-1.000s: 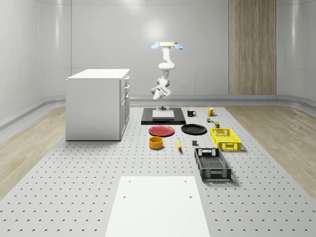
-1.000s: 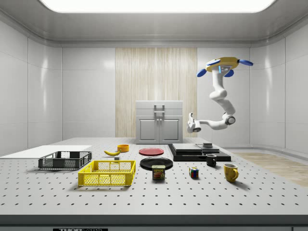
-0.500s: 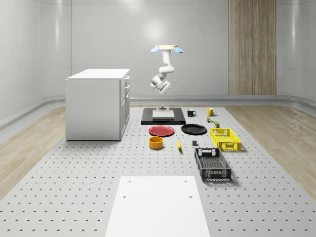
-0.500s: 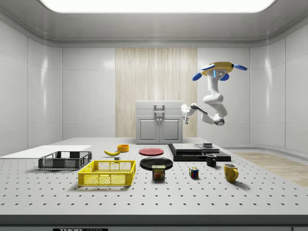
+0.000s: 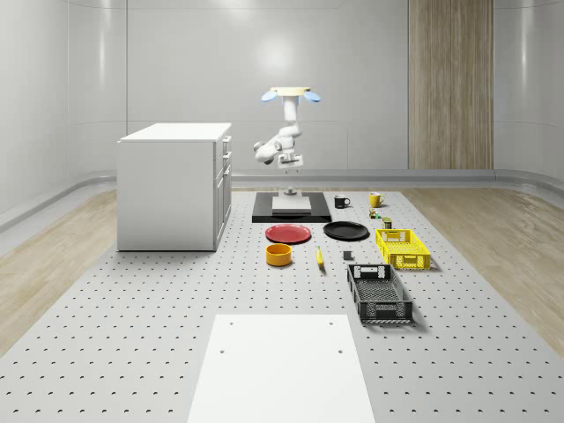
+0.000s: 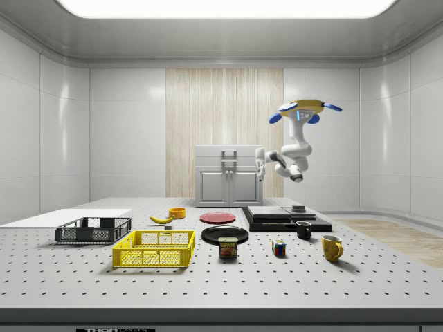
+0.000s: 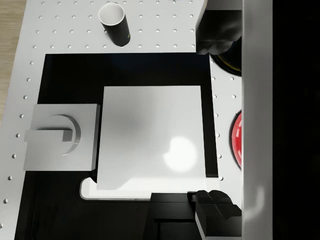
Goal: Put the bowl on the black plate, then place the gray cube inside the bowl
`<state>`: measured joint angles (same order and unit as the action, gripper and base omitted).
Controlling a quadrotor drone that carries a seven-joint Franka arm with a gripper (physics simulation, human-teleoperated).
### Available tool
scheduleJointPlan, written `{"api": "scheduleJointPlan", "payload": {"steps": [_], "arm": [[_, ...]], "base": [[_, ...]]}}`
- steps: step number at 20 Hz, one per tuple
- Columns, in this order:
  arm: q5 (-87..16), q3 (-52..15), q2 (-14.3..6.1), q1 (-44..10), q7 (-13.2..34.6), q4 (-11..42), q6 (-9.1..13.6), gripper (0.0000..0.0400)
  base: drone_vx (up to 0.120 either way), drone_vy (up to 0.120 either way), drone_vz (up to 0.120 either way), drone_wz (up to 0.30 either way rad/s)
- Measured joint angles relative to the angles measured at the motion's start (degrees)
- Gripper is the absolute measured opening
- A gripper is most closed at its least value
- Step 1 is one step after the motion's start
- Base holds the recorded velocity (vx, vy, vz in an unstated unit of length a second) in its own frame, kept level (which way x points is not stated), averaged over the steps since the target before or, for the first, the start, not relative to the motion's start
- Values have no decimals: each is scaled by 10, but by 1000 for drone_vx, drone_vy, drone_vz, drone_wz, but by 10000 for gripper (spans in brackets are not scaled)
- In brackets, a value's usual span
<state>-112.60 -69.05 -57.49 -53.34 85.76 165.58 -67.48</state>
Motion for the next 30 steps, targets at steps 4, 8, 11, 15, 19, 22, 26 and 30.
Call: {"api": "scheduleJointPlan", "payload": {"steps": [4,8,11,15,19,22,26,30], "arm": [[-9,-16,-18,-32,22,3,7,400],[-10,-26,-33,-50,35,4,5,400],[-7,-31,-43,-59,42,3,0,400],[-2,-37,-56,-68,49,3,-8,400],[4,-42,-68,-74,54,2,-18,400],[8,-46,-77,-78,57,1,-25,400],[15,-50,-89,-82,62,0,-36,400],[20,-53,-100,-86,65,0,-46,400]], "base": [[120,-90,-120,0],[120,0,-20,0],[120,0,-120,0],[120,0,-120,0],[120,-110,0,0],[120,-53,0,0],[120,0,0,0],[120,0,0,0]]}}
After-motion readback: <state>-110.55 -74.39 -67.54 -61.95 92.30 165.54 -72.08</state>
